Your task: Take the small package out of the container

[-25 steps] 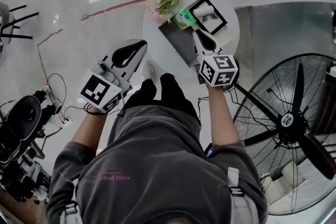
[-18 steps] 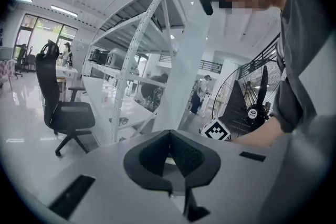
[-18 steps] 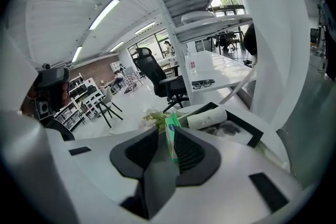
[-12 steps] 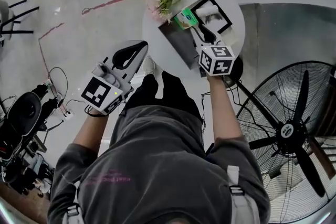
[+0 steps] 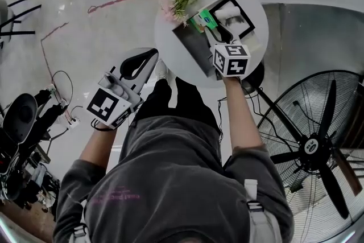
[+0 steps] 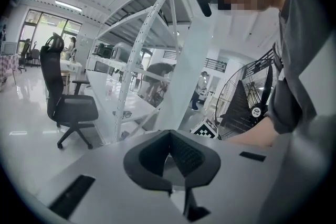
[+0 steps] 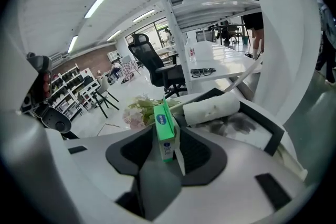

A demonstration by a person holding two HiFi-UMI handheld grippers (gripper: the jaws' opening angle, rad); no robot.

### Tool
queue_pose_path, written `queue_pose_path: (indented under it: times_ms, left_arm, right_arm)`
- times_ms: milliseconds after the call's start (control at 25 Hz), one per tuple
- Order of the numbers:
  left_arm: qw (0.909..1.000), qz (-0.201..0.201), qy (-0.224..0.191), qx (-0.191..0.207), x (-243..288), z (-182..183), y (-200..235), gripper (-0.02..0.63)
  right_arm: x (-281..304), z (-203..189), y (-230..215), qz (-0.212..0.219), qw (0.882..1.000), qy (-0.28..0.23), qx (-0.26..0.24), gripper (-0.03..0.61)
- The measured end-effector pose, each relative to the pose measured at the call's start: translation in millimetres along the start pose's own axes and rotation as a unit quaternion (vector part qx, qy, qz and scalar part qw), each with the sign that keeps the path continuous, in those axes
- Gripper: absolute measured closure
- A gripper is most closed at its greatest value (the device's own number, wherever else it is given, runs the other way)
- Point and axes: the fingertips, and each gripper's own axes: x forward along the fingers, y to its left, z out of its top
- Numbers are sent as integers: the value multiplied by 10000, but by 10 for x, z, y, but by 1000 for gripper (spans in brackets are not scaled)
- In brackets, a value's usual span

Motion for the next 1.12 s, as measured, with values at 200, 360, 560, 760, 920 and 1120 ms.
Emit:
queue_pose_path:
  times_ms: [200, 360, 560, 760, 920, 1120]
  left_arm:
    - [9999, 96, 50, -47, -51, -9, 56, 598]
    - [9999, 103, 68, -69, -89, -35, 72, 598]
    - [10000, -4, -28, -55, -155, -22, 44, 598]
    - [9999, -62, -110, 19, -242, 5, 16, 598]
    - [9998, -159, -62, 46, -359, -5, -36, 598]
    - [9994, -312, -25, 162, -548, 48, -121, 598]
  right_arm:
    - [72, -29, 18, -90, 9998, 140, -111, 423]
    - [80, -45, 28, -167, 9996, 156, -147, 457]
    - [4, -35, 88, -211, 9997, 31, -139, 474]
    - [-183, 29, 94, -291, 9993, -210, 119, 476]
    - [-383, 93, 140, -384, 9983, -404, 188, 477]
    - [-679, 223, 289, -429, 9966, -655, 252, 477]
